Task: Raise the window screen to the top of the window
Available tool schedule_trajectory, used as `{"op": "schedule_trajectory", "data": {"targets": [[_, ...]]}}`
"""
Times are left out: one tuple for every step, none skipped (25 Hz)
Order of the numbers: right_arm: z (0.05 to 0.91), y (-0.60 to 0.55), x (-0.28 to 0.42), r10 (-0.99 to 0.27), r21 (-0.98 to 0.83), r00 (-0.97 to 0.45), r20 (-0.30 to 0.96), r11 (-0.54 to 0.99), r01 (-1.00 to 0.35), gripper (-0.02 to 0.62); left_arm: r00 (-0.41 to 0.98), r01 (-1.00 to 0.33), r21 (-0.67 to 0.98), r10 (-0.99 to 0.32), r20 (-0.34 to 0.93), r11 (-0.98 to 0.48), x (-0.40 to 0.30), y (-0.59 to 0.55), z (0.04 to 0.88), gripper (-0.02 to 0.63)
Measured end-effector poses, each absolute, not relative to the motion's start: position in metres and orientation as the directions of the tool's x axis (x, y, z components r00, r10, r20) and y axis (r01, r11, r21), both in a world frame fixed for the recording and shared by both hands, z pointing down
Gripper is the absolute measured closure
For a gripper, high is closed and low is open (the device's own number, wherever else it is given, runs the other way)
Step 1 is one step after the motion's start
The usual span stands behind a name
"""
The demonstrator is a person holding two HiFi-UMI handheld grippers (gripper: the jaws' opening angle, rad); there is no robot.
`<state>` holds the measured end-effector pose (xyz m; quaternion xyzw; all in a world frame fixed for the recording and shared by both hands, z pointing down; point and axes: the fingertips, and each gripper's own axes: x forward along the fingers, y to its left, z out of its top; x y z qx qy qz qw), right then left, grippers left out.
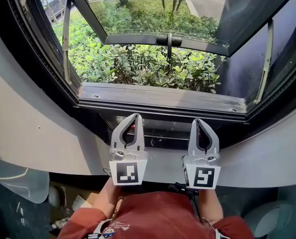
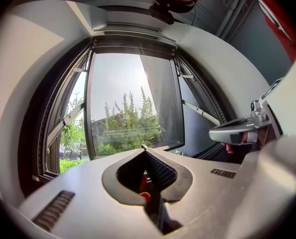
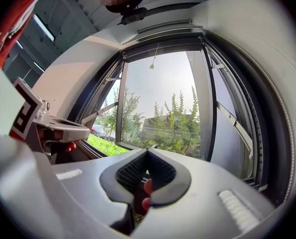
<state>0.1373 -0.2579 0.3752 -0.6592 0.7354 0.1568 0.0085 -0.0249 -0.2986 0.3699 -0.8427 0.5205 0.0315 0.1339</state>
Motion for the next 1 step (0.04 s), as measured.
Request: {"op": "schedule_trajectory", "data": {"targets": [[0.3765, -0.2585, 0.1372, -0.967, 0.223, -0.132, -0.218, 0.083, -0.971, 0.585, 0.457, -0.885, -0.194, -0.868, -0.192, -0.423, -0.0245, -0.2990, 0.3700, 0.600]]}}
